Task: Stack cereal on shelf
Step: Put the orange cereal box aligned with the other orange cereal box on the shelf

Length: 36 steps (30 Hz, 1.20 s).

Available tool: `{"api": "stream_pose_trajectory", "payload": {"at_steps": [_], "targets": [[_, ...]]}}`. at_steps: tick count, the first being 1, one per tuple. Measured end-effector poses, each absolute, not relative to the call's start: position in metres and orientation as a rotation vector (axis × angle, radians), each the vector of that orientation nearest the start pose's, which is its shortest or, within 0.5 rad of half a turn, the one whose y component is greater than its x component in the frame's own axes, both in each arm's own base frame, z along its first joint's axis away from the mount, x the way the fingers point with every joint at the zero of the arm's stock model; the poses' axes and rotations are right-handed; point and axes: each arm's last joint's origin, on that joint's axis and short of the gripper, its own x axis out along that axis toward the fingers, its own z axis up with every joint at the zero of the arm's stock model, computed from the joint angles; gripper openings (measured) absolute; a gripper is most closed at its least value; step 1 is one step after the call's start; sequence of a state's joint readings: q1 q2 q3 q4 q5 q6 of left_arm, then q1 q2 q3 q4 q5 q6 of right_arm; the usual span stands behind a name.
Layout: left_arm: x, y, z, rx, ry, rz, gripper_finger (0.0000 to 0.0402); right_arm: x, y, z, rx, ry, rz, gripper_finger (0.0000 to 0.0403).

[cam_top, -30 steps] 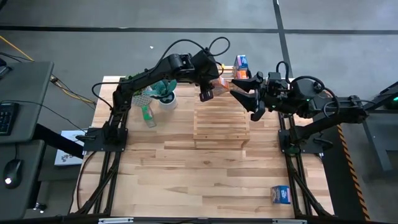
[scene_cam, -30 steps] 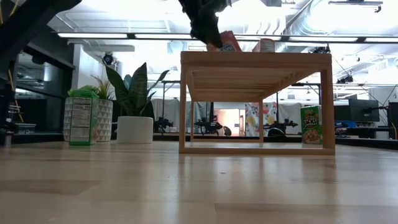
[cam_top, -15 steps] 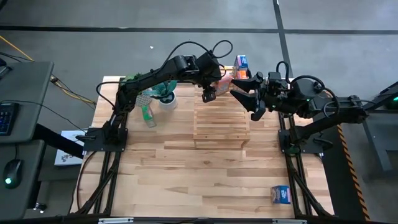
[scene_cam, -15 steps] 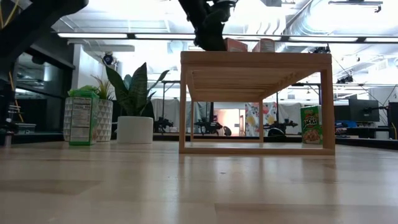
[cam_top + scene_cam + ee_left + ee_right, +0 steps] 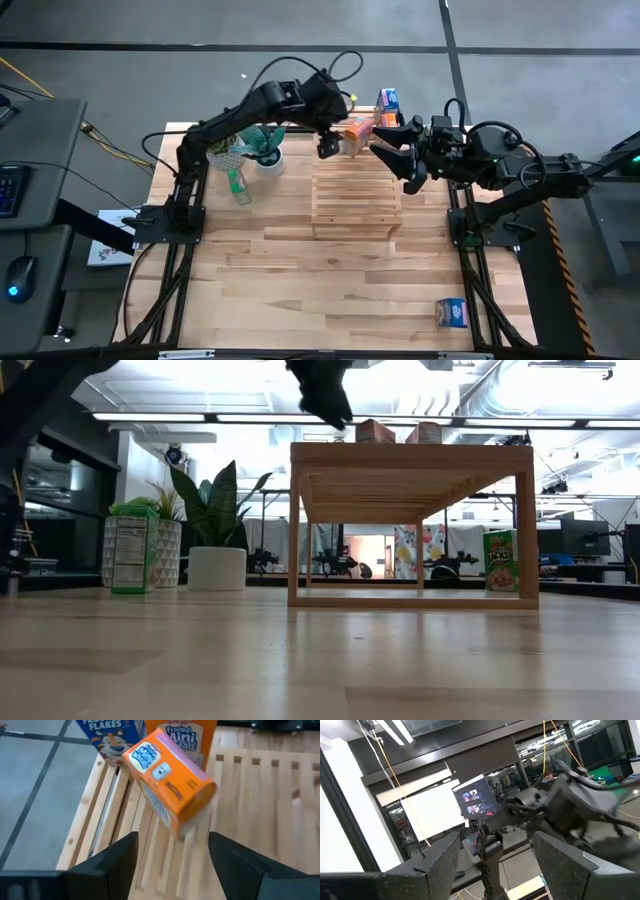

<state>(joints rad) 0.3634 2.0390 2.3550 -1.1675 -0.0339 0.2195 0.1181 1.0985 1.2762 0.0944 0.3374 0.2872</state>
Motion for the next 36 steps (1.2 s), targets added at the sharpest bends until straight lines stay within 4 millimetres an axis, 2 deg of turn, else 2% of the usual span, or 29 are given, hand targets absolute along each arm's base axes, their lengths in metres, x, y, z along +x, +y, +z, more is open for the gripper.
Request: {"api": "stream_pose_trajectory", "payload": {"at_steps": [4,6,9,12,14,21,29,36], "targets": [[0.373,0.147,0.416,0.056,0.864,0.292,0.0226,0.222,0.017,0.467,0.346,-0.296,-0.178,0.0248],[0.368,0.152,0.423,0.035,0.822,0.320,0.0207,0.222,0.017,0.467,0.346,-0.295,-0.178,0.0248],[0.368,0.164,0.421,-0.010,0.780,0.335,0.0140,0.222,0.017,0.467,0.346,-0.296,-0.178,0.0248],[0.374,0.176,0.406,-0.066,0.752,0.343,0.0040,0.222,0.017,0.467,0.346,-0.295,-0.178,0.0248],[0.376,0.182,0.394,-0.099,0.746,0.361,0.0014,0.222,0.017,0.467,0.346,-0.296,-0.178,0.0248],[0.373,0.190,0.356,-0.171,0.686,0.427,0.0003,0.222,0.017,0.467,0.346,-0.296,-0.178,0.0248],[0.363,0.164,0.337,-0.218,0.551,0.397,0.0000,0.222,0.017,0.467,0.320,-0.293,-0.182,0.0248],[0.378,0.153,0.318,-0.246,0.496,0.433,0.0000,0.222,0.017,0.467,0.321,-0.293,-0.182,0.0248]]}}
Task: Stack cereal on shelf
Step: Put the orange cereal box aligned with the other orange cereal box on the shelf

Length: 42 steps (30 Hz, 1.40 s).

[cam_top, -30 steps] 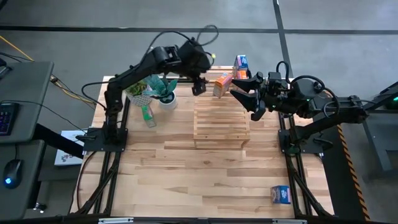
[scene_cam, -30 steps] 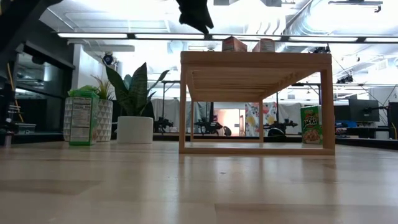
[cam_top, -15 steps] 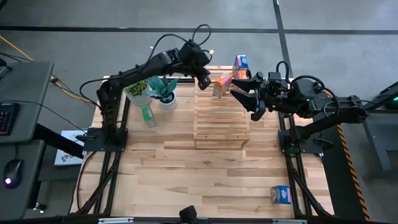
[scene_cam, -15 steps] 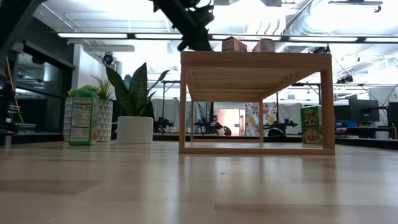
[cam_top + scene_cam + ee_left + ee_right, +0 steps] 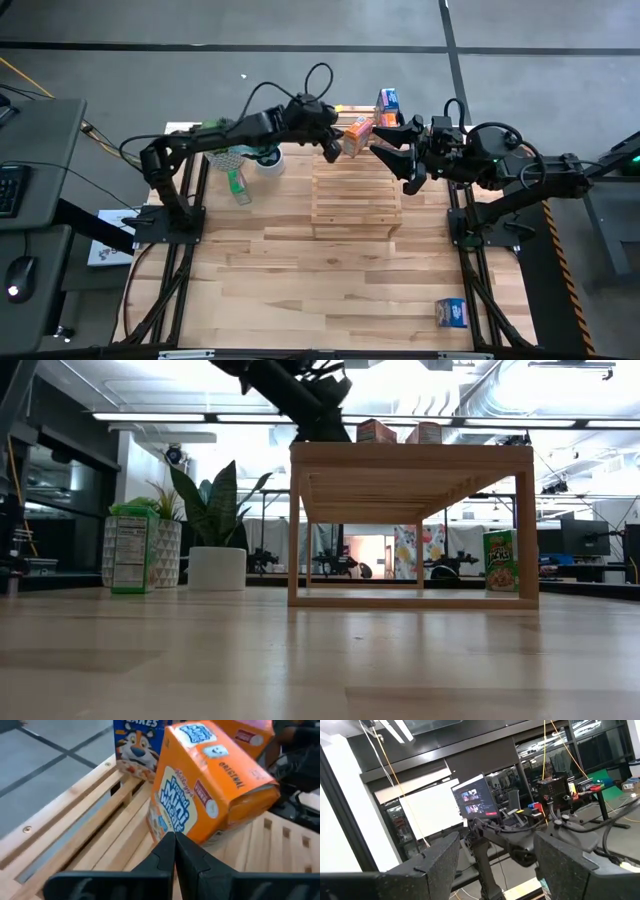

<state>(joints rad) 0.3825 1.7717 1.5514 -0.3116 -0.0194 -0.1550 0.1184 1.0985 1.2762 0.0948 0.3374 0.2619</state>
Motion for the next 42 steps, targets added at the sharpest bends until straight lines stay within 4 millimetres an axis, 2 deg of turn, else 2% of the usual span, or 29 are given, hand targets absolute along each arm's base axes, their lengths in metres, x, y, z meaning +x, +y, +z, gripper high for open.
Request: {"api": "stream_pose_trajectory", "payload": {"at_steps": [5,20,26,35,38,42], "targets": [[0.385,0.149,0.311,-0.255,0.495,0.471,0.0000,0.221,0.017,0.467,0.324,-0.299,-0.181,0.0248],[0.395,0.122,0.312,-0.320,0.467,0.478,0.0000,0.221,0.017,0.468,0.322,-0.305,-0.181,0.0248],[0.395,0.121,0.312,-0.362,0.456,0.491,0.0000,0.221,0.017,0.468,0.323,-0.306,-0.181,0.0248],[0.393,0.126,0.312,-0.303,0.469,0.527,0.0000,0.221,0.017,0.468,0.323,-0.308,-0.180,0.0248],[0.387,0.130,0.319,-0.271,0.465,0.531,0.0000,0.221,0.017,0.468,0.323,-0.308,-0.181,0.0248],[0.366,0.129,0.348,-0.208,0.431,0.491,0.0000,0.221,0.017,0.468,0.323,-0.309,-0.180,0.0248]]}}
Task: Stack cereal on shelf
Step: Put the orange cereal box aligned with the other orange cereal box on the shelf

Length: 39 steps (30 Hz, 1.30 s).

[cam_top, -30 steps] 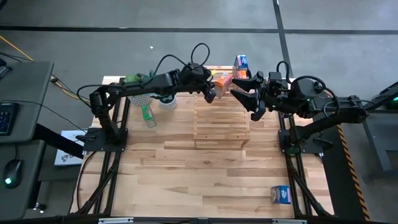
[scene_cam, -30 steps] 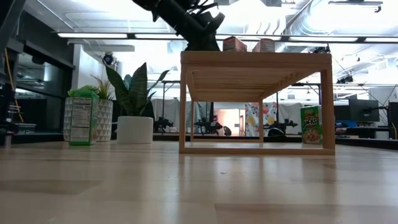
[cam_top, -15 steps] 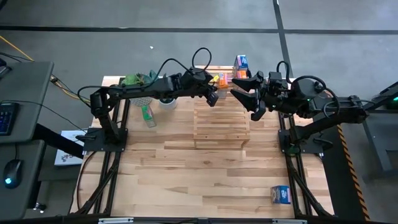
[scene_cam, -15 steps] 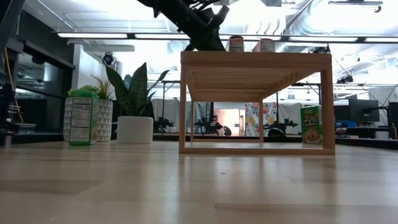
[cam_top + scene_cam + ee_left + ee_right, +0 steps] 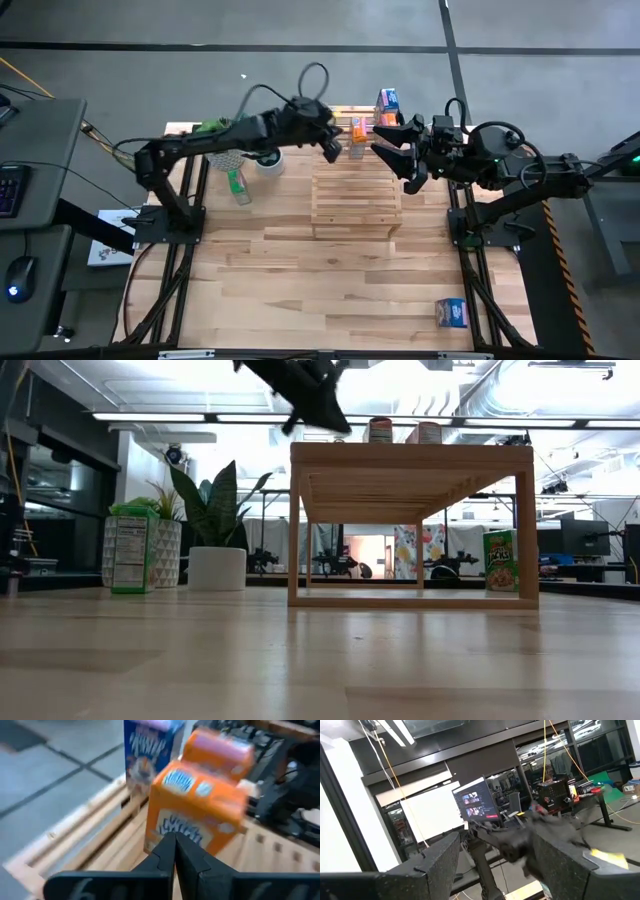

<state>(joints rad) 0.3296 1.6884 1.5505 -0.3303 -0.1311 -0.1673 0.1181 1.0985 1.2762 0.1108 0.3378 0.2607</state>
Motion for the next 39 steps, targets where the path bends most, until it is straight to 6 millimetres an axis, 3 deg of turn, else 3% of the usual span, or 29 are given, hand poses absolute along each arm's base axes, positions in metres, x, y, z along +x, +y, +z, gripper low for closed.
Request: {"api": "stream_pose_trajectory", "payload": {"at_steps": [4,7,9,13,15,19,26,32,39], "targets": [[0.334,0.119,0.386,-0.124,0.372,0.412,0.0000,0.221,0.015,0.468,0.323,-0.309,-0.190,0.0248],[0.305,0.107,0.406,-0.107,0.231,0.368,0.0000,0.221,0.012,0.468,0.323,-0.311,-0.223,0.0248],[0.287,0.101,0.404,-0.099,0.144,0.356,0.0000,0.221,0.009,0.467,0.311,-0.310,-0.242,0.0248],[0.269,0.100,0.376,-0.143,0.051,0.393,0.0000,0.222,0.006,0.467,0.293,-0.307,-0.260,0.0248],[0.273,0.106,0.360,-0.180,0.100,0.389,0.0000,0.222,0.005,0.467,0.293,-0.308,-0.264,0.0248],[0.307,0.117,0.331,-0.168,0.241,0.337,0.0000,0.222,0.005,0.467,0.292,-0.307,-0.263,0.0248],[0.356,0.155,0.301,-0.169,0.320,0.144,0.0000,0.222,0.006,0.466,0.290,-0.299,-0.259,0.0248],[0.367,0.171,0.281,-0.143,0.355,0.129,0.0000,0.222,0.006,0.466,0.291,-0.299,-0.259,0.0248],[0.375,0.175,0.271,-0.108,0.353,0.133,0.0000,0.222,0.006,0.466,0.291,-0.299,-0.259,0.0248]]}}
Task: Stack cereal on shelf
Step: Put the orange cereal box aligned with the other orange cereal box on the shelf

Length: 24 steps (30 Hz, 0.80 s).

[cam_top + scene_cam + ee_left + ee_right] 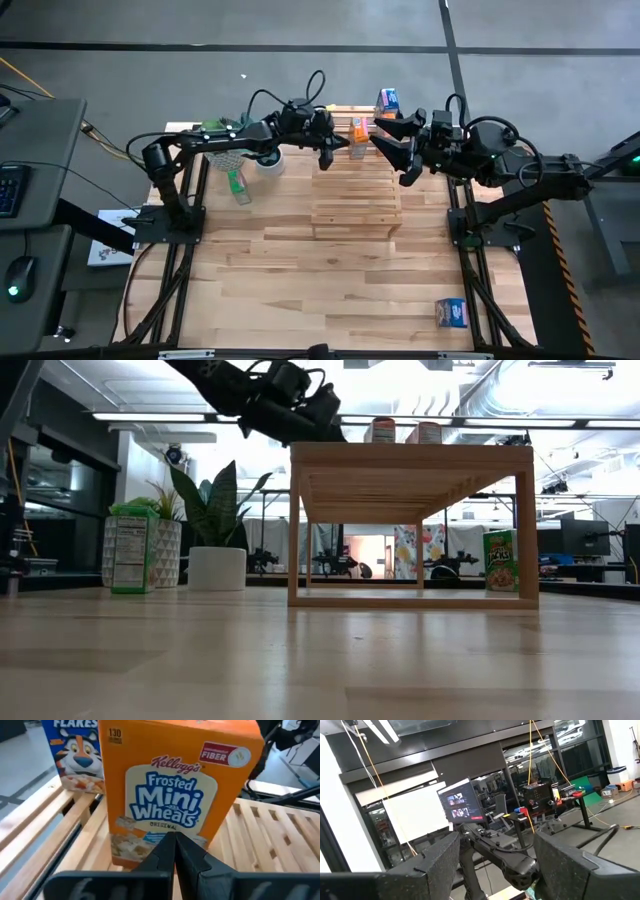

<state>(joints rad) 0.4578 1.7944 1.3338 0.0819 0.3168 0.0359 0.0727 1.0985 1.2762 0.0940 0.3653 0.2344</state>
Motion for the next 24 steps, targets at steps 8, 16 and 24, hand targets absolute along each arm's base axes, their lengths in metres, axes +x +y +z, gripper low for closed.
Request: {"api": "stream_pose_trajectory", "payload": {"at_steps": [8,16,24], "targets": [[0.383,0.180,0.253,-0.101,0.377,0.155,0.0000,0.222,0.006,0.466,0.292,-0.300,-0.259,0.0248],[0.385,0.181,0.248,-0.078,0.377,0.185,0.0000,0.222,0.006,0.466,0.294,-0.301,-0.259,0.0248],[0.388,0.178,0.246,-0.058,0.374,0.171,0.0000,0.222,0.006,0.466,0.294,-0.301,-0.259,0.0248]]}}
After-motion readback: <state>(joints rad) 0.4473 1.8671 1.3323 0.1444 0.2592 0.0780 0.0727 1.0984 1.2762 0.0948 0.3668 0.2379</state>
